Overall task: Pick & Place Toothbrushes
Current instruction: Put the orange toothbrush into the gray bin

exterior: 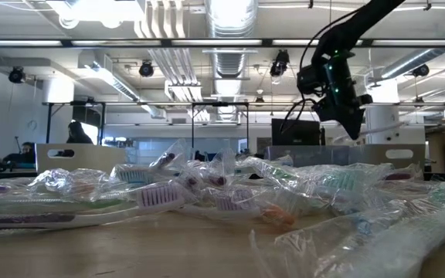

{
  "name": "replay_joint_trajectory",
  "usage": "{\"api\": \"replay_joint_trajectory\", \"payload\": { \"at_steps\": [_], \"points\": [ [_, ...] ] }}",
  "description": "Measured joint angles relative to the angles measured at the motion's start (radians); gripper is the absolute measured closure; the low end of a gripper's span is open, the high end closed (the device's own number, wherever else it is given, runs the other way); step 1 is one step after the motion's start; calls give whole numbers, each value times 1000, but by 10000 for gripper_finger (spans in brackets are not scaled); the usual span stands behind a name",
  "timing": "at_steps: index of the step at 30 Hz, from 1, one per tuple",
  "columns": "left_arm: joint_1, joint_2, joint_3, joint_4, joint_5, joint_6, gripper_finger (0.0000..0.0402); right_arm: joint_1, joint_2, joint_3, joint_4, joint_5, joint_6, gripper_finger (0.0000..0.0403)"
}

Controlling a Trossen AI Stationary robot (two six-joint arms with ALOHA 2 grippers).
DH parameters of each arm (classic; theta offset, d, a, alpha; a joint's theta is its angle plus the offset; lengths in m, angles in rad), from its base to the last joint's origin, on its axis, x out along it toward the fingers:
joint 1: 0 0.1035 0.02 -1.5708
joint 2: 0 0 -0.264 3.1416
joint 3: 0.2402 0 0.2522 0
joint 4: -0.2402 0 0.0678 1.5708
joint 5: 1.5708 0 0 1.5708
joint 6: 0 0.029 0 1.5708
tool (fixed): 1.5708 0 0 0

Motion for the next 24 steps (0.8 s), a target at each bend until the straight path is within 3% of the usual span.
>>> {"api": "replay_joint_trajectory", "payload": {
  "at_steps": [24],
  "points": [
    [0, 0, 0, 0, 0, 0, 360, -83, 105, -101, 85, -44, -6, 374]
  ]
}}
